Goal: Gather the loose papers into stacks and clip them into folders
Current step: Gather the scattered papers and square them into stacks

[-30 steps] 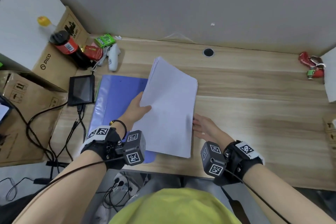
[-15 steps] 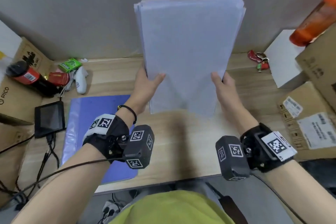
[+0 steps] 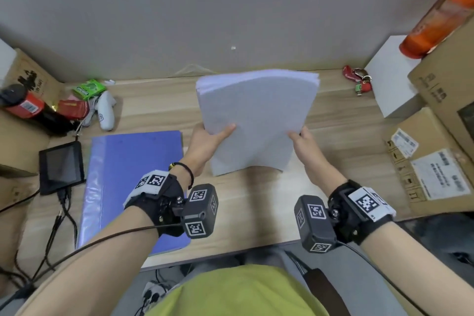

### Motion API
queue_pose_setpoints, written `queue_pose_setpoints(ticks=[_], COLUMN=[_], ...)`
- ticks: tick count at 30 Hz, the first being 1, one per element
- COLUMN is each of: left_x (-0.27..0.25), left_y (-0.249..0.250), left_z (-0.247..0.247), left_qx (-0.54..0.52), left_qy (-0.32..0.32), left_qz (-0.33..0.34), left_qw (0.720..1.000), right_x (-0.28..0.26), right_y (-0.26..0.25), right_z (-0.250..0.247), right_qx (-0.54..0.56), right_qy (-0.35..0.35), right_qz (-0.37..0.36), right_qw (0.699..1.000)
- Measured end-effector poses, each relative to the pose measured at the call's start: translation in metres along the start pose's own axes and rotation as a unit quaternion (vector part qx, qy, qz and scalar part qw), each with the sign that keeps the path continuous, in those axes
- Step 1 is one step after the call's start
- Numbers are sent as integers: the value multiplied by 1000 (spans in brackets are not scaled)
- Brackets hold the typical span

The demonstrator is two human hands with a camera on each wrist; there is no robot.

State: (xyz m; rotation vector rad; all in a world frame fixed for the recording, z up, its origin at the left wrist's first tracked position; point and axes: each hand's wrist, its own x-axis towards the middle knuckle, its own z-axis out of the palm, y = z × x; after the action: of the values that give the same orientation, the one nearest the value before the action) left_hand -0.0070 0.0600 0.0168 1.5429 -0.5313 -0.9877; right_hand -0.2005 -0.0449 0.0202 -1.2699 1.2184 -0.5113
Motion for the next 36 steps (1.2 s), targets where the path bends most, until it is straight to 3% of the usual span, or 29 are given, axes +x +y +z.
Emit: queue_pose_setpoints(ticks=[4,7,12,21,28,36], left_x=[5,9,8,1,8,2], left_y=[24,36,15,31,31,16], left_z=[3,1,-18,-24,-27,-25], left_qx=[-11,6,58,59,33,33], left_qy=[0,-1,-40,-91,-96,-85], left_qz=[38,72,30,80,82,41], left_qw=[999,997,997,991,991,995], right_x=[5,8,-1,-5,-5,-10], right_y=[-19,-26,-13,-22,-26,-15], right_z=[0,-6,-7,-14,-19,-8], right_qx=[31,24,-3,54,37,66], right_qy=[54,42,-31,-23,-71,-14], right_qz=[-35,-47,-26,-90,-99,-66], right_qw=[997,998,999,994,992,996])
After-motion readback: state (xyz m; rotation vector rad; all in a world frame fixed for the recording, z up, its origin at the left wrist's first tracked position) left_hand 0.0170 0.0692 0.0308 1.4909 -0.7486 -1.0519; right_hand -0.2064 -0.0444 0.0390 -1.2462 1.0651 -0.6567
